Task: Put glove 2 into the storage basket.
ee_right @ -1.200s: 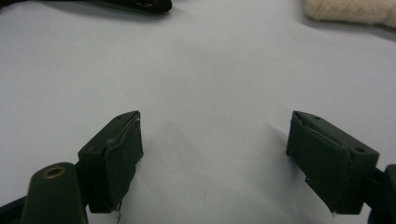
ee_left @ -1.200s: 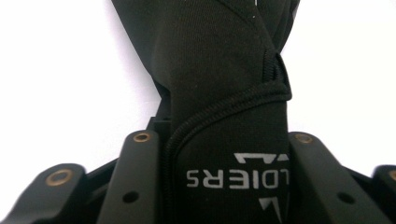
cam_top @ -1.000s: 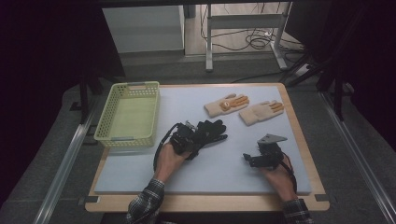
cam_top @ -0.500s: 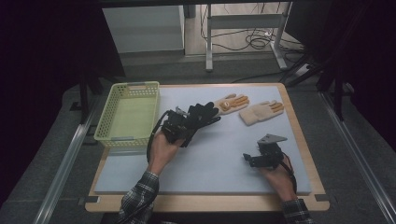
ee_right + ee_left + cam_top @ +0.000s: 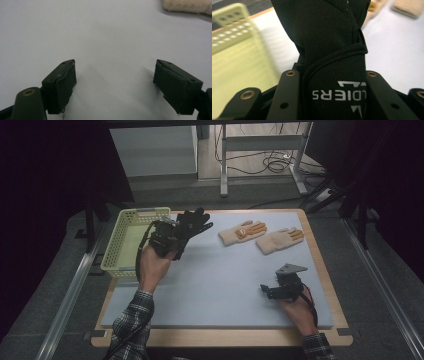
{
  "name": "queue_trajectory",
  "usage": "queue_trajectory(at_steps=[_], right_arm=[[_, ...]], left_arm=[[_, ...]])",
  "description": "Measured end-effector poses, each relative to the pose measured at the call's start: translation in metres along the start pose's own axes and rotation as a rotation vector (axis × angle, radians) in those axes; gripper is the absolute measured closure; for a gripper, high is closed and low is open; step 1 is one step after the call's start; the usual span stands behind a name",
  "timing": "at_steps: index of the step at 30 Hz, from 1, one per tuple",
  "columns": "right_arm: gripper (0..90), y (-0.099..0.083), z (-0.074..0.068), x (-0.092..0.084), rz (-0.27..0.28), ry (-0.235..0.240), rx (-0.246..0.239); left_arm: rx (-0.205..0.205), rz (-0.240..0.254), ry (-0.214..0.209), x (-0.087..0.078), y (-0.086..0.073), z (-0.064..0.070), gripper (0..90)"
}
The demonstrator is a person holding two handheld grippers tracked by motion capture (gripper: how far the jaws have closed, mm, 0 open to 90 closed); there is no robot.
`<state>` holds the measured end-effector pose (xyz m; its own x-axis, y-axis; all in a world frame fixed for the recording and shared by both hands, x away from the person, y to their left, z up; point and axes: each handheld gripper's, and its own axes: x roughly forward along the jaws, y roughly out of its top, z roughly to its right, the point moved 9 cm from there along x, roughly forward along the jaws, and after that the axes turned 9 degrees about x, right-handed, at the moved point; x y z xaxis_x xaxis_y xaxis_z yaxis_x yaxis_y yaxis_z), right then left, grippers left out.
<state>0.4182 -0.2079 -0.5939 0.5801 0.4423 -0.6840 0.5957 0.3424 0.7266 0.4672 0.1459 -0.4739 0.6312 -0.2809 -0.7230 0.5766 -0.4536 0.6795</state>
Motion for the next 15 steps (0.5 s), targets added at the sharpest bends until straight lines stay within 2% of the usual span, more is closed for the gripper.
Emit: queue_trajectory(at_steps=[7,10,15], right_arm=[[17.8,0.0,0.0,0.0,0.001,0.0,0.0],[17.8,0.0,0.0,0.0,0.002,0.0,0.001],[17.8,0.0,0.0,0.0,0.002,0.0,0.0]], left_arm=[[-0.049,-0.016,0.083,-0.015,-0.014,-0.044,65.5],[-0.084,-0.028,0.118,-0.022,-0.024,-0.067,65.4],[-0.129,-0.031,0.159,-0.026,-0.037,-0.093,65.4]])
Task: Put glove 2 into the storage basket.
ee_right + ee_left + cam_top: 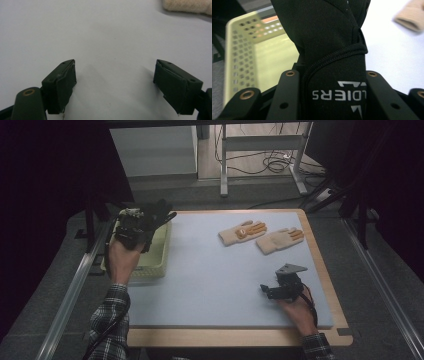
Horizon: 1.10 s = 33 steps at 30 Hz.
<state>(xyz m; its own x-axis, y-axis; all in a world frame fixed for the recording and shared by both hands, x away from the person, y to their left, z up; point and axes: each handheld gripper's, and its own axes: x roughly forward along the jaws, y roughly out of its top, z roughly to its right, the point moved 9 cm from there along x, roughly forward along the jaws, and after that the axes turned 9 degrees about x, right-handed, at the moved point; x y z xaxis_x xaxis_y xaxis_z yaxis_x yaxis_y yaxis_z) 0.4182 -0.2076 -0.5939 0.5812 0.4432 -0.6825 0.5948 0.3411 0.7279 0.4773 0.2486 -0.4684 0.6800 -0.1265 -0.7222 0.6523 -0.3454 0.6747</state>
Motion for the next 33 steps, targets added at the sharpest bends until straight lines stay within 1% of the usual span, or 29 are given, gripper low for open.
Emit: queue_trajectory(at_steps=[3,5,7,9,12,13,16,21,23,29,33], right_arm=[[17.8,0.0,0.0,0.0,0.0,0.0,0.0],[17.8,0.0,0.0,0.0,0.0,0.0,0.0],[17.8,0.0,0.0,0.0,0.0,0.0,0.0],[17.8,0.0,0.0,0.0,0.0,0.0,0.0],[17.8,0.0,0.0,0.0,0.0,0.0,0.001],[17.8,0.0,0.0,0.0,0.0,0.0,-0.001],[17.9,0.0,0.0,0.0,0.001,0.0,0.001],[17.8,0.0,0.0,0.0,0.001,0.001,-0.001],[17.8,0.0,0.0,0.0,0.001,0.001,-0.001],[17.8,0.0,0.0,0.0,0.001,0.001,-0.001],[17.8,0.0,0.0,0.0,0.002,0.001,0.0]], left_arm=[[-0.025,-0.014,0.029,0.004,-0.008,-0.017,65.3],[-0.044,-0.023,0.042,0.008,-0.013,-0.026,65.1],[-0.061,-0.027,0.055,0.013,-0.017,-0.033,64.9],[-0.076,-0.043,0.065,0.02,-0.022,-0.041,64.7],[-0.084,-0.066,0.072,0.028,-0.028,-0.046,64.5],[-0.084,-0.084,0.076,0.032,-0.031,-0.049,64.4],[-0.093,-0.116,0.094,0.04,-0.038,-0.055,64.3],[-0.117,-0.167,0.111,0.052,-0.05,-0.064,63.9],[-0.114,-0.19,0.117,0.056,-0.055,-0.067,63.7],[-0.124,-0.264,0.13,0.07,-0.07,-0.072,62.8],[-0.122,-0.305,0.134,0.077,-0.074,-0.076,62.2]])
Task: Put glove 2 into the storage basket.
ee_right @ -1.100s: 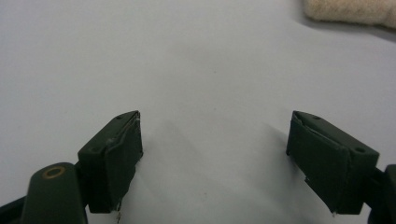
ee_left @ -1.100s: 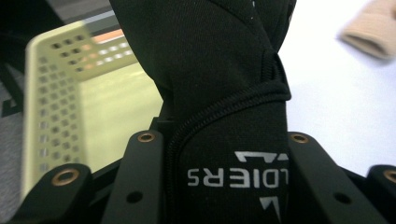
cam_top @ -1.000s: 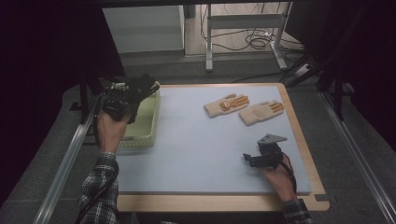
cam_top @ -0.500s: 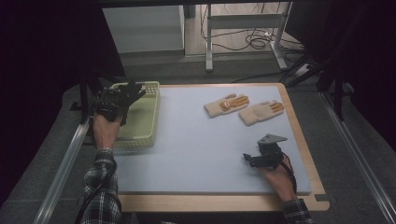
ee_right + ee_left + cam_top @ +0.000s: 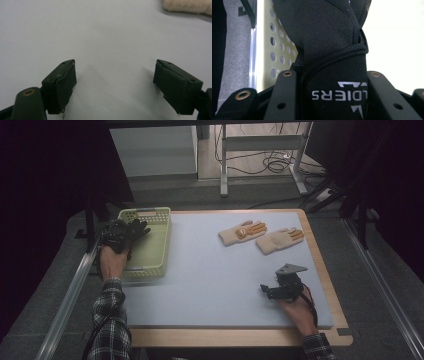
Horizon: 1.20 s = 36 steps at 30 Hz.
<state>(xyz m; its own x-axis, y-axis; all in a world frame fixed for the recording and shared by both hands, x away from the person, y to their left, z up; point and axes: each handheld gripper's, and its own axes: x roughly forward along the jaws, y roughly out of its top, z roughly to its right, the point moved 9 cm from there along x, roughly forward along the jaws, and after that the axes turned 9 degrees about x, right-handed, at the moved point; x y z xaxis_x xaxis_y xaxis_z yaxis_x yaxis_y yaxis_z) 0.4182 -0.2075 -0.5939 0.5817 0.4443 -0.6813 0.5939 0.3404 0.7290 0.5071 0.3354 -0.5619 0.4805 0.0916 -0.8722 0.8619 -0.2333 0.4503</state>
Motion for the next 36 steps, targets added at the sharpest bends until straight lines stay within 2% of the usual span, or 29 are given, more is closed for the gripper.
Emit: queue_trajectory(at_steps=[5,9,11,12,13,15,19,23,28,32,36], right_arm=[[17.8,0.0,0.0,0.0,0.0,0.0,-0.001],[17.8,0.0,0.0,0.0,0.0,0.0,-0.001],[17.8,0.0,0.0,0.0,0.0,0.0,-0.001],[17.8,0.0,0.0,0.0,0.0,0.0,-0.001],[17.8,0.0,0.0,0.0,0.0,0.0,-0.001],[17.8,0.0,0.0,0.0,0.0,0.0,-0.001],[17.8,0.0,0.0,0.0,0.0,0.0,-0.001],[17.8,0.0,0.0,0.0,0.0,0.0,-0.001],[17.8,0.0,0.0,0.0,-0.001,0.0,-0.001],[17.8,0.0,0.0,0.0,-0.001,0.0,-0.001],[17.8,0.0,0.0,0.0,-0.001,0.0,-0.001]], left_arm=[[0.021,-0.03,0.007,0.008,0.003,-0.001,59.9],[0.022,-0.054,0.004,0.014,0.004,-0.005,55.2],[0.004,-0.045,-0.023,0.014,0.005,-0.006,48.8],[-0.004,-0.045,-0.026,0.014,0.005,-0.007,41.6],[-0.003,-0.039,-0.03,0.014,0.005,-0.007,35.5],[0.004,-0.031,-0.053,0.013,0.005,-0.005,29.2],[-0.005,-0.003,-0.076,0.007,0.006,-0.001,18.3],[-0.014,0.031,-0.094,-0.003,0.008,0.0,12.8],[-0.039,0.096,-0.14,-0.017,0.009,-0.001,11.3],[-0.029,0.137,-0.163,-0.023,0.007,0.002,9.0],[-0.041,0.202,-0.219,-0.031,0.006,0.008,5.9]])
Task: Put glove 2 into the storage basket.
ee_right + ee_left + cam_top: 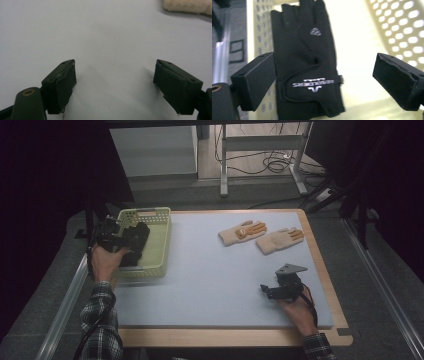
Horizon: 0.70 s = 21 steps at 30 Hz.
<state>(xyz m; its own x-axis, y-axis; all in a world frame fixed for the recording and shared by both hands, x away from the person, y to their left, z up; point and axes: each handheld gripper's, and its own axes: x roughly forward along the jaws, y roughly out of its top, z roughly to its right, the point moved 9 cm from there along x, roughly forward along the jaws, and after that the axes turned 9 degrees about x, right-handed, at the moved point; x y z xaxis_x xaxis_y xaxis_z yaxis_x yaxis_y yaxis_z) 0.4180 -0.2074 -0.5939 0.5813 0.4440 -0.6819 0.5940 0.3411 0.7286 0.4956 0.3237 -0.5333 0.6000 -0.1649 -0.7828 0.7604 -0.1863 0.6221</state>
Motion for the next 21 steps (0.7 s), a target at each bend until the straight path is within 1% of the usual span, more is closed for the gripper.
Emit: queue_trajectory(at_steps=[3,5,7,9,16,19,21], right_arm=[[17.8,0.0,0.0,0.0,0.0,0.0,0.0],[17.8,0.0,0.0,0.0,0.0,-0.001,0.0],[17.8,0.0,0.0,0.0,-0.002,-0.001,-0.001],[17.8,0.0,0.0,0.0,-0.002,-0.001,-0.001],[17.8,0.0,0.0,0.0,-0.003,-0.001,0.0],[17.8,0.0,0.0,0.0,-0.003,-0.002,0.0],[17.8,0.0,0.0,0.0,-0.003,-0.002,-0.001]], left_arm=[[0.008,0.044,-0.039,-0.007,0.0,0.008,4.0],[0.031,0.06,-0.055,-0.012,-0.002,0.014,3.0],[0.068,0.072,-0.064,-0.018,-0.003,0.022,2.2],[0.088,0.088,-0.078,-0.023,-0.003,0.029,1.6],[0.149,0.162,-0.147,-0.042,-0.005,0.062,0.0],[0.19,0.171,-0.152,-0.047,-0.008,0.077,0.0],[0.21,0.179,-0.161,-0.05,-0.01,0.087,0.0]])
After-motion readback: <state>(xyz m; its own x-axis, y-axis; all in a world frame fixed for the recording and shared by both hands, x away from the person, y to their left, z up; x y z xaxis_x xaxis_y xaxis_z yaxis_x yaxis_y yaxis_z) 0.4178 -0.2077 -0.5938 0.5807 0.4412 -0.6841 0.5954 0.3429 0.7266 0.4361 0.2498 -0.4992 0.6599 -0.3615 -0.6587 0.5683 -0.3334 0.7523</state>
